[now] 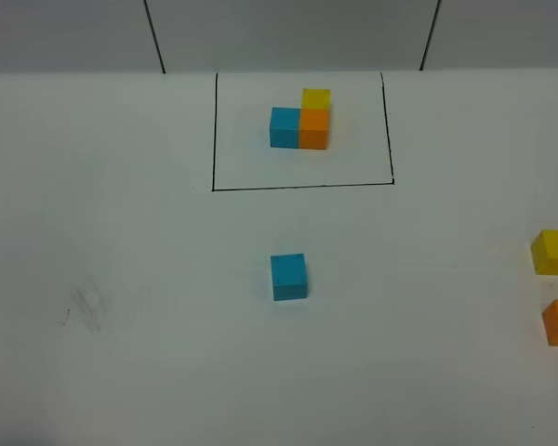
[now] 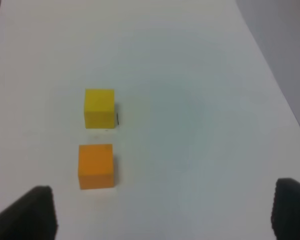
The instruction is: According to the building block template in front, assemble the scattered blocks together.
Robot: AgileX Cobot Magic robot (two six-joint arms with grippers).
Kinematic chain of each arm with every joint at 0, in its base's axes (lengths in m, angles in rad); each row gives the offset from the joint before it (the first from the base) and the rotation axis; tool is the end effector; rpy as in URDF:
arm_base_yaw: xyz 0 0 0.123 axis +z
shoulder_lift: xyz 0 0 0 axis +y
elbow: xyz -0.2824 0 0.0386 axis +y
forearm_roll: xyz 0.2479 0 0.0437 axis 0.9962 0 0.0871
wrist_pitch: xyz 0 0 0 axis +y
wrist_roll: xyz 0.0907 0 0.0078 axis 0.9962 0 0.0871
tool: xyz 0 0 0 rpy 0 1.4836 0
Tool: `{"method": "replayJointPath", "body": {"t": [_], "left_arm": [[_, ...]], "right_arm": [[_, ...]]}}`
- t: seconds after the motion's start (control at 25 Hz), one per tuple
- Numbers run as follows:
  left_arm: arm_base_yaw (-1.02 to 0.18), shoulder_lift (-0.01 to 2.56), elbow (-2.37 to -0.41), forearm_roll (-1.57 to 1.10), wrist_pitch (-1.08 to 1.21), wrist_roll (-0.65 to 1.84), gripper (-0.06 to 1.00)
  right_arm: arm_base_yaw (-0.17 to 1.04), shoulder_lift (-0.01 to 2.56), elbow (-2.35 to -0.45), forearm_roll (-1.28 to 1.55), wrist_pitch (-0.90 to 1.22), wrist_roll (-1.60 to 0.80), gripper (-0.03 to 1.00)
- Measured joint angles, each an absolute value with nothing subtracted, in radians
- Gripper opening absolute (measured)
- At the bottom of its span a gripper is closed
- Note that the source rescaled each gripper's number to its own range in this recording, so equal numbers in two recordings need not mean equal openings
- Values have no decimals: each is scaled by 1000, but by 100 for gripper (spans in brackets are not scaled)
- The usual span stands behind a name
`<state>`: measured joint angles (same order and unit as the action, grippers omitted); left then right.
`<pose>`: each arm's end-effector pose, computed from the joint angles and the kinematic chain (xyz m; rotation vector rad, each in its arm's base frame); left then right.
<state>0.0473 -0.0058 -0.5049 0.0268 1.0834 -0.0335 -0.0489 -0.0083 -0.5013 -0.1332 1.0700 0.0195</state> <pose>-0.0074 0.0018 0.2767 -0.0848 2.0545 0.0407 -0.0076 -0.0103 0.2773 0.0775 2.0399 -0.1777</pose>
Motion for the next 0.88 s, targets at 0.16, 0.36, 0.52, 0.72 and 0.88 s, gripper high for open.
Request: {"method": "replayJointPath", "body": {"t": [0.16,0.36,0.52,0.72,0.88], "left_arm": [[46,-6,-505,27,1083,-33,34],[46,-6,-505,27,1083,-33,34],[46,-6,-505,27,1083,-33,34],[46,-6,-505,27,1083,-33,34],[46,-6,-505,27,1083,-33,34]], "right_arm": [[-49,-8,-501,-133,1070,20,80],[-49,-8,-501,-133,1070,19,80],[-49,-8,-501,-133,1070,20,80],[-49,-8,-501,-133,1070,20,80],[-49,-8,-501,-133,1070,20,80]]}}
